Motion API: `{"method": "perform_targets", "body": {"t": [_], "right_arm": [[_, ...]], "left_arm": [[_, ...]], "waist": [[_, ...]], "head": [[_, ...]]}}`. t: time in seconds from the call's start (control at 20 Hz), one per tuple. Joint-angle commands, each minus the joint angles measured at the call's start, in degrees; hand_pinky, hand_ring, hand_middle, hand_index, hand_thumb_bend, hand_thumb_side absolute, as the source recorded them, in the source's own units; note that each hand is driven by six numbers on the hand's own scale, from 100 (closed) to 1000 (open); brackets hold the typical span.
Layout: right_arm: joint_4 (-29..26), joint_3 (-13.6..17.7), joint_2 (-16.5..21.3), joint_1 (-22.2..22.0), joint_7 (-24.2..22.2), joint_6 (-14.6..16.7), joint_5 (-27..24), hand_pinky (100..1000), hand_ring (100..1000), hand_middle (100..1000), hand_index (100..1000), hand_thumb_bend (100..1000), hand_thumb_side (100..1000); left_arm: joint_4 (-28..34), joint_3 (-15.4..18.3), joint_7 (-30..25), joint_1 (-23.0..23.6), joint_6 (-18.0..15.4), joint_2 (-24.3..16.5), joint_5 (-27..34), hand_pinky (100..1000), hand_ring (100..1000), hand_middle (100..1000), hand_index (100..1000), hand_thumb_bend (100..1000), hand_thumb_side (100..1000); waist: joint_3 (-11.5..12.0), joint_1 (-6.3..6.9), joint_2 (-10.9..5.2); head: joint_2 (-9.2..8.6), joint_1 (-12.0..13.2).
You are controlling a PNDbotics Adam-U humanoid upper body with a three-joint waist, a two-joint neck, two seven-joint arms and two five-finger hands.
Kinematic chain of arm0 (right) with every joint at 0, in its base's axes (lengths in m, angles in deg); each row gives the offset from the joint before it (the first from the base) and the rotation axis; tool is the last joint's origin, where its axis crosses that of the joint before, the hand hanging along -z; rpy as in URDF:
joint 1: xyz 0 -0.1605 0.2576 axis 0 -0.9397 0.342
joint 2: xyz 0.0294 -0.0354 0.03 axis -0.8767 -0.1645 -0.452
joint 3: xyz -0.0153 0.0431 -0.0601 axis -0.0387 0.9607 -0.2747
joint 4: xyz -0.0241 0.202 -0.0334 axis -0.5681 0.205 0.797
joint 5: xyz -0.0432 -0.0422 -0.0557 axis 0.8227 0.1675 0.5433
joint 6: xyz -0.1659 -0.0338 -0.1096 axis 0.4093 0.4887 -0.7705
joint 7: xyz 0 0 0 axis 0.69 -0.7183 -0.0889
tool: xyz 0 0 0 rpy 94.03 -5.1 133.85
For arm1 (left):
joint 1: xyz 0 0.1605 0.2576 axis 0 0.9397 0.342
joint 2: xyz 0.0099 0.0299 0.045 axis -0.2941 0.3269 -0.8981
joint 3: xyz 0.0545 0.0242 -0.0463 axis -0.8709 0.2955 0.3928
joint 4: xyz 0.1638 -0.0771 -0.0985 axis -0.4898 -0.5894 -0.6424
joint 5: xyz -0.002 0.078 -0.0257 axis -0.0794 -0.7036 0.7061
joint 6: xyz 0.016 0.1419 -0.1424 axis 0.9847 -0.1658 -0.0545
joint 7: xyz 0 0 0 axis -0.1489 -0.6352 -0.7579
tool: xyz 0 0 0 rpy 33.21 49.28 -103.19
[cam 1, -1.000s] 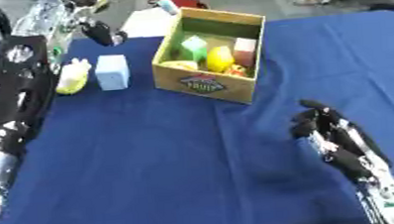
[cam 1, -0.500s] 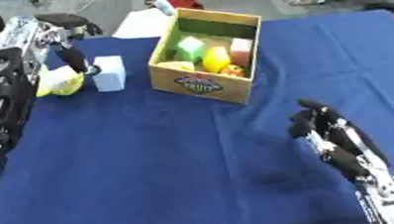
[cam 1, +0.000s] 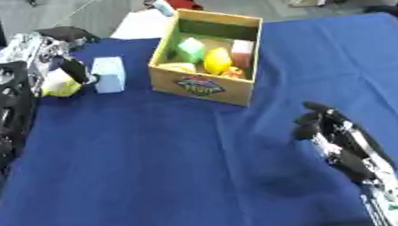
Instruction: Pick up objects on the table and place them in the box.
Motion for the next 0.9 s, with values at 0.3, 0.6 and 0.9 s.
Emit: {"method": "perform_targets", "body": {"t": [0.3,0.6,0.9], "right_arm": [[-0.5,0.01,0.13,1.03,-0.04,0.22,-0.09,644,644,660,894,100,408],[-0.46,0.16,0.12,1.0,0.04,0.2,-0.1,643,643,660,894,100,409],[-0.38,0.51,0.53,0.76,0.36,0.14,0.02,643,643,660,894,100,412]], "left_arm": [[-1.17,1.0,0.38,0.09,1.17,-0.06,1.95,849,847,882,966,333,304],[0.62,0.93,5.97,0.3,1.41,-0.26,1.81,695,583,594,791,181,237],[12.38,-1.45,10.29,-1.06,-1.96,-3.85,3.84,688,534,534,746,150,219]], "waist": [[-0.78,-1.11,0.44],[-0.8,-1.07,0.38],[0.04,-0.57,0.04]], "head": [[-1.05,1.32],[-0.91,1.09],[-0.55,0.54]]}}
